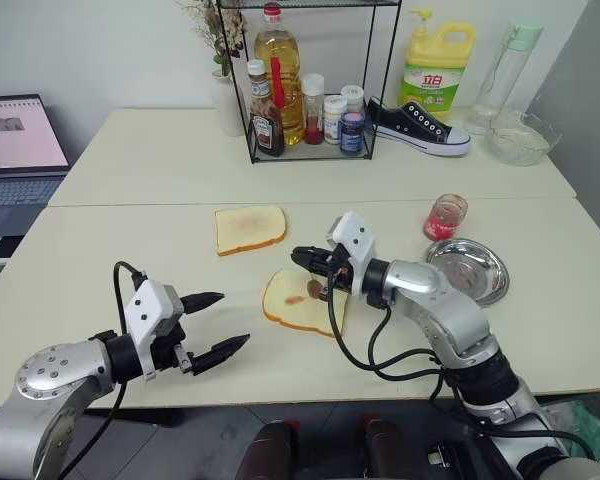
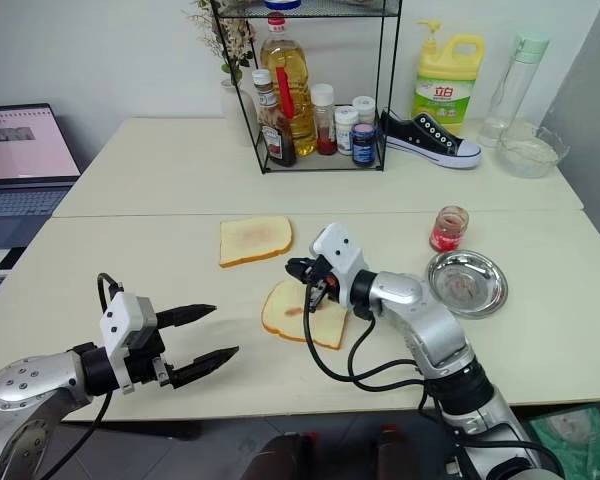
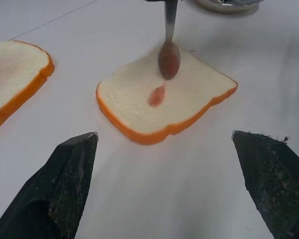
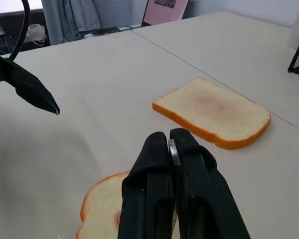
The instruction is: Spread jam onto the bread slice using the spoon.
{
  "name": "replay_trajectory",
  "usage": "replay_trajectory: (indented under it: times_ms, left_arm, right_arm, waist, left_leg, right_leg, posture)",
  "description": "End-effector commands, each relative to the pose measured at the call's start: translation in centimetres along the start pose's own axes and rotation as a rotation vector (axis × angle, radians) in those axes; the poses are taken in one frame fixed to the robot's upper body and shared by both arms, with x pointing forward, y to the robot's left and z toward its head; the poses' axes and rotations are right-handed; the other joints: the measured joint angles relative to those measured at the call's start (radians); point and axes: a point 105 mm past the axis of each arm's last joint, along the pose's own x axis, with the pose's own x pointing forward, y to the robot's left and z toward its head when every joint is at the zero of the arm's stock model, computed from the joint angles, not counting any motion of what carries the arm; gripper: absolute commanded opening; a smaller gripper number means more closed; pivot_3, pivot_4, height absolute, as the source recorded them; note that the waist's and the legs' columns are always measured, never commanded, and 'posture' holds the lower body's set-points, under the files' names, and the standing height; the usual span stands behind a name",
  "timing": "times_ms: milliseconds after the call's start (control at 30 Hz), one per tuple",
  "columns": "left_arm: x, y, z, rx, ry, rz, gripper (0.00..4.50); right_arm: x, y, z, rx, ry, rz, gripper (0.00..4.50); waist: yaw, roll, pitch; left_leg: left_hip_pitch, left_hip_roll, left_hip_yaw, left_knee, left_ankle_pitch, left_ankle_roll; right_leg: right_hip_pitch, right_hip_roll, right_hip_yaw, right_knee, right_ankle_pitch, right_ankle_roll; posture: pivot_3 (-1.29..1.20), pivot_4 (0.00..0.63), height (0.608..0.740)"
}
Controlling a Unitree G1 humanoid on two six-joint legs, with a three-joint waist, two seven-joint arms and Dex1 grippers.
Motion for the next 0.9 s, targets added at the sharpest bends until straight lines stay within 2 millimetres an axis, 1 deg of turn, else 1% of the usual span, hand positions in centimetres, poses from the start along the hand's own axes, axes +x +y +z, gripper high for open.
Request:
replay_trajectory:
  times_ms: [33, 133, 200, 267, 300, 367, 500, 600, 733, 800, 900]
  left_arm:
    - [0.0, 0.2, 0.7, 0.05, -0.013, -0.007, 4.5]
    - [0.0, 0.3, 0.7, 0.053, -0.015, -0.009, 4.5]
    - [0.1, 0.4, 0.8, 0.055, -0.017, -0.007, 4.5]
    - [0.1, 0.4, 0.8, 0.055, -0.017, -0.009, 4.5]
    - [0.1, 0.4, 0.8, 0.056, -0.017, -0.01, 4.5]
    - [0.1, 0.4, 0.8, 0.056, -0.016, -0.012, 4.5]
    - [0.2, 0.4, 0.8, 0.058, -0.017, -0.013, 4.5]
    - [0.2, 0.4, 0.8, 0.058, -0.015, -0.013, 4.5]
    - [0.2, 0.3, 0.8, 0.058, -0.014, -0.013, 4.5]
    - [0.2, 0.2, 0.8, 0.059, -0.014, -0.015, 4.5]
    - [0.3, 0.3, 0.8, 0.06, -0.015, -0.015, 4.5]
  right_arm:
    - [-0.9, -0.4, 1.5, -0.034, -0.041, -0.013, 0.02]
    - [-1.1, -1.0, 2.0, -0.025, -0.052, -0.028, 0.02]
    - [-0.9, -1.7, 3.0, 0.087, -0.101, -0.058, 0.02]
    - [-0.3, -2.6, 3.7, 0.328, -0.165, -0.094, 0.02]
    - [0.1, -2.6, 3.6, 0.429, -0.176, -0.09, 0.02]
    - [0.7, -2.6, 2.7, 0.577, -0.162, -0.084, 0.02]
    - [1.9, -2.2, 0.6, 0.732, -0.105, -0.072, 0.02]
    - [2.6, -1.9, -0.3, 0.791, -0.08, -0.069, 0.02]
    - [3.4, -1.6, -1.5, 0.823, -0.051, -0.084, 0.02]
    - [3.7, -1.8, -2.2, 0.855, -0.041, -0.11, 0.02]
    - [4.0, -2.3, -2.6, 0.897, -0.045, -0.138, 0.02]
  waist:
    - [0.0, 0.0, 0.0]
    - [0.0, 0.0, 0.0]
    - [0.0, 0.0, 0.0]
    - [-0.001, 0.0, 0.0]
    - [-0.002, 0.0, 0.0]
    - [-0.003, 0.0, 0.0]
    - [-0.001, 0.0, 0.0]
    - [-0.002, 0.0, 0.0]
    - [-0.003, 0.0, 0.0]
    - [-0.004, 0.0, 0.0]
    - [-0.004, 0.0, 0.0]
  left_leg:
    - [0.0, 0.0, 0.0, 0.0, 0.0, 0.0]
    - [0.0, 0.0, 0.0, 0.0, 0.0, 0.0]
    - [0.0, 0.0, 0.0, 0.0, 0.0, 0.0]
    - [0.0, 0.001, 0.0, 0.0, 0.0, 0.0]
    - [0.0, 0.002, 0.0, 0.0, 0.0, 0.0]
    - [0.0, 0.003, 0.0, -0.001, 0.0, 0.0]
    - [0.0, 0.002, 0.001, -0.001, 0.0, 0.0]
    - [0.0, 0.002, 0.001, -0.001, 0.0, 0.0]
    - [0.0, 0.002, 0.001, -0.001, 0.0, 0.0]
    - [0.0, 0.002, 0.001, -0.001, 0.0, 0.0]
    - [0.001, 0.002, 0.001, -0.001, 0.0, 0.0]
  right_leg:
    - [0.0, 0.0, 0.0, 0.0, 0.0, 0.0]
    - [0.0, 0.0, 0.0, 0.0, 0.0, 0.0]
    - [0.0, 0.0, 0.0, 0.0, 0.0, 0.0]
    - [0.0, 0.0, 0.001, 0.0, 0.0, 0.0]
    - [0.0, 0.0, 0.001, 0.0, 0.0, 0.0]
    - [-0.001, 0.0, 0.001, 0.0, 0.0, -0.001]
    - [-0.001, 0.0, 0.001, 0.0, 0.0, -0.001]
    - [-0.001, 0.0, 0.001, 0.0, 0.0, -0.001]
    - [-0.001, 0.001, 0.001, 0.0, 0.0, -0.001]
    - [-0.001, 0.001, 0.001, 0.0, 0.0, -0.001]
    - [-0.001, 0.001, 0.001, 0.0, 0.0, -0.001]
  posture:
    - [0.0, 0.15, 0.74]
    - [0.0, 0.15, 0.74]
    - [0.0, 0.15, 0.74]
    - [0.0, 0.15, 0.74]
    - [0.0, 0.15, 0.74]
    - [0.0, 0.15, 0.74]
    - [0.0, 0.15, 0.74]
    - [0.0, 0.15, 0.74]
    - [0.0, 0.15, 0.74]
    - [0.0, 0.15, 0.74]
    - [0.0, 0.15, 0.74]
